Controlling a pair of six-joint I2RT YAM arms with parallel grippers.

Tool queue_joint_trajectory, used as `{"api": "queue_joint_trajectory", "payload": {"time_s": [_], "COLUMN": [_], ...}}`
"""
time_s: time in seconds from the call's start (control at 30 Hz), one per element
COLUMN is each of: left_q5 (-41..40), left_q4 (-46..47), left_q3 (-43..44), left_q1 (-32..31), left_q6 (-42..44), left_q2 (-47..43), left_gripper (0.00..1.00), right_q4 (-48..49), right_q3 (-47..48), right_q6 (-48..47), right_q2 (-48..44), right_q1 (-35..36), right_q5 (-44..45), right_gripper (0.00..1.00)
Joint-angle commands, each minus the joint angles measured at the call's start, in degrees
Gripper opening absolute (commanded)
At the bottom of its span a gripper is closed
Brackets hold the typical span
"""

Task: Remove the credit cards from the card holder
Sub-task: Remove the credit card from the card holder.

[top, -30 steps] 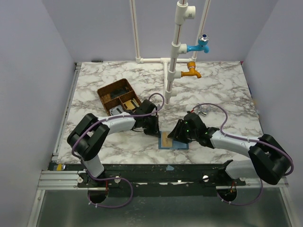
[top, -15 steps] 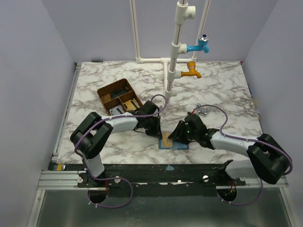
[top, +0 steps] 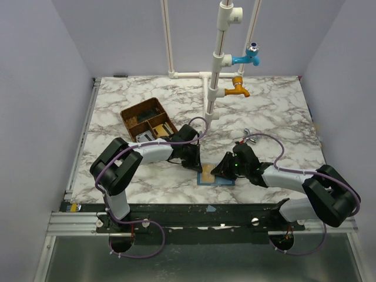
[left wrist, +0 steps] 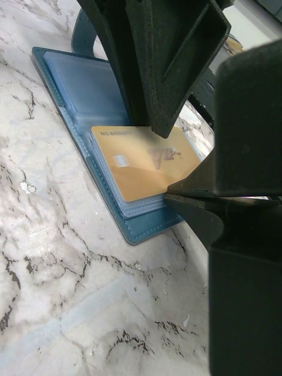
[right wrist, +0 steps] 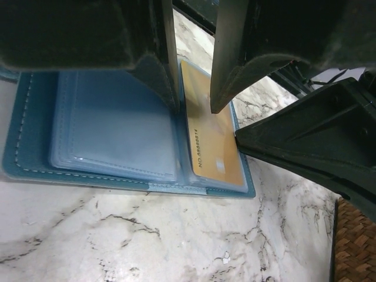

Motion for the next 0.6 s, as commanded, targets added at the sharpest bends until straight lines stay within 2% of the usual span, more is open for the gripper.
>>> {"api": "queue_joint_trajectory", "payload": {"time_s": [0.0, 0.57], "left_q5": [-2.06, -3.08], "left_q4": [-2.07, -3.40], "left_q3": [1.06, 1.14], "left_q1": [-1.09, -1.09], "left_q6": [-0.29, -0.62], "left_q2": [2.28, 3.00], "left_gripper": [0.00, 0.00], "right_q4": [3.40, 10.25], "right_q3": [-2.10, -4.50], "right_q6": [0.81, 2.67], "right_q2": [0.89, 2.26], "right_q1": [-0.96, -2.51], "right_q5": [-2.27, -5.61], "right_gripper": [0.29, 0.11]}}
